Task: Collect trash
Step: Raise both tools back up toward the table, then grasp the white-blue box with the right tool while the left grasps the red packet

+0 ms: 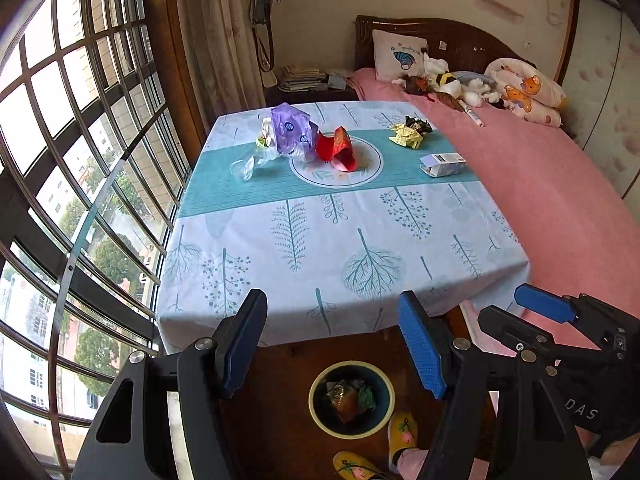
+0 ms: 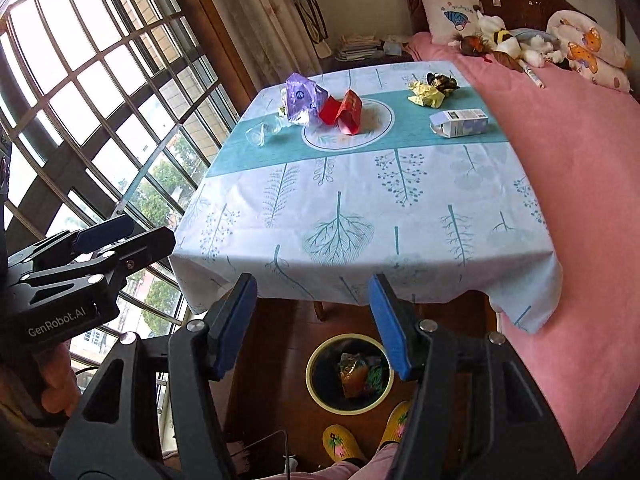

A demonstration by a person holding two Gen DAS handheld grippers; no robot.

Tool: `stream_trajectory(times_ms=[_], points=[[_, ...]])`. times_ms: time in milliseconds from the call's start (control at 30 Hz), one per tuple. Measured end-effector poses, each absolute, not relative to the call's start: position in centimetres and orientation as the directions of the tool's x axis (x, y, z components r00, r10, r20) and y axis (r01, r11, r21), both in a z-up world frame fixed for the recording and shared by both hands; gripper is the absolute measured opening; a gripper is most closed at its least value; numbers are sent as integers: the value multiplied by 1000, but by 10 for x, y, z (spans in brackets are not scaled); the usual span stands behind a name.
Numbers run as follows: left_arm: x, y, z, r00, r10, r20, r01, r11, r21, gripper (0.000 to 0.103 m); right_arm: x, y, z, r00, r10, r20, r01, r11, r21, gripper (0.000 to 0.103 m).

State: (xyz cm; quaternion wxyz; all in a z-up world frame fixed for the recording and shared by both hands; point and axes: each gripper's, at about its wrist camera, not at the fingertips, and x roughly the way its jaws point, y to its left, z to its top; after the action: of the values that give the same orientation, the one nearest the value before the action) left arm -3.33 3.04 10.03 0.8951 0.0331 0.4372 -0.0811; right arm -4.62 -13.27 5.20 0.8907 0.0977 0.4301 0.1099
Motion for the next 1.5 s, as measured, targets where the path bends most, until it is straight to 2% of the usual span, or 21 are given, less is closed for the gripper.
stream_trajectory(times_ms=[233,467,633,867,1200,1500], points=[[-23,38,119,628,-115,-770,152,988,-23,69,-33,-135,71,640,264,-722,-133,963,234,55],[16,32,109,623,-63,-780,105,994,3,69,18,-168,64,656,249,-713,-159,968,192,55],[70,9,91,607,-13,-794,60,998,29,69,87,-215,47,668,196,-718,-212,975,69,55],[182,-47,49,512,31,-859,-26,999,20,69,206,-289,9,635,202,-745,-338,941,-34,55],[294,-132,-8,399,92,-912,-11,995,96,69,331,-335,-69,514,207,-832,-627,753,-199,55],[344,-132,-31,338,154,-929,-44,988,148,69,370,-316,-113,366,285,-886,-843,506,-186,55]])
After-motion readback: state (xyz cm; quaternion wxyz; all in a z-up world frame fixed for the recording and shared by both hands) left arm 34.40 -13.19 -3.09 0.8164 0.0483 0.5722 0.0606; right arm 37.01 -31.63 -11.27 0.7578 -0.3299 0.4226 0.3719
